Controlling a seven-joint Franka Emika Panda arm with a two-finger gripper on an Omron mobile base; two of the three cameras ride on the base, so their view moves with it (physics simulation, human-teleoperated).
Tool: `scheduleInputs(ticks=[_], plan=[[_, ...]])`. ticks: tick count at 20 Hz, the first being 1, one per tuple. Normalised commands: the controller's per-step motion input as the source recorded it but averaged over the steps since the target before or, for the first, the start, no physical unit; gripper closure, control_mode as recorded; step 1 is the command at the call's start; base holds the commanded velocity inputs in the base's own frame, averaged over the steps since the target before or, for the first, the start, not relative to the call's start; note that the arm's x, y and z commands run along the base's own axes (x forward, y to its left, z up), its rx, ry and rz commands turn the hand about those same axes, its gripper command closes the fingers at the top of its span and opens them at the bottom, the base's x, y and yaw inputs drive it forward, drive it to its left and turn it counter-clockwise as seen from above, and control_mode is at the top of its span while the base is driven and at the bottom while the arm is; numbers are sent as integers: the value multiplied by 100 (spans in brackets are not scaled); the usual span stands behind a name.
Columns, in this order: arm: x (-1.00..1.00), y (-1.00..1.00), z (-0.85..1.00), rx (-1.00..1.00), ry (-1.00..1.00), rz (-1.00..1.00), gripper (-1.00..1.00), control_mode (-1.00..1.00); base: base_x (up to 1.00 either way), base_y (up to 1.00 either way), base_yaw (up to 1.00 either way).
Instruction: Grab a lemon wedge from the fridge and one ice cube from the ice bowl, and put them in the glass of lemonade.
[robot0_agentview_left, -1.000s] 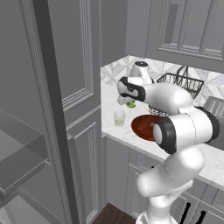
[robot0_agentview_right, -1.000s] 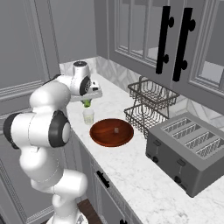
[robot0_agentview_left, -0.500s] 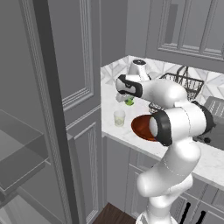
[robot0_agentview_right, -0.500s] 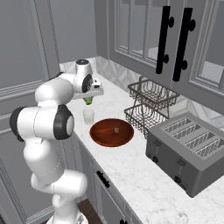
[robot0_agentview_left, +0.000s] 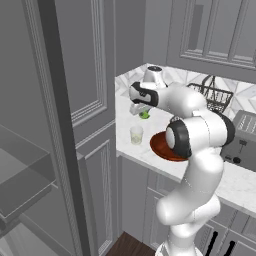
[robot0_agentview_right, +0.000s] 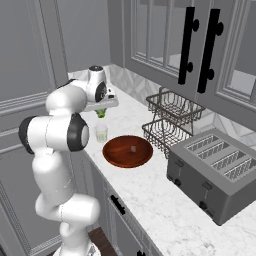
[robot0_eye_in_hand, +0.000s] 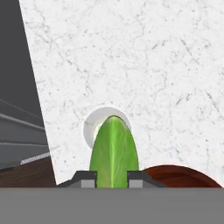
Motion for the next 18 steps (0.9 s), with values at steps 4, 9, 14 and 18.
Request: scheduleInputs(ticks=[4, 9, 14, 18], plan=[[23, 0, -2, 0, 8, 0, 100, -100, 0, 0, 0], [12, 0, -21, 0, 0, 0, 100, -100, 0, 0, 0], [3, 0, -44, 0, 0, 0, 100, -100, 0, 0, 0], [-4, 0, -23, 2, -1, 0, 100, -100, 0, 0, 0]])
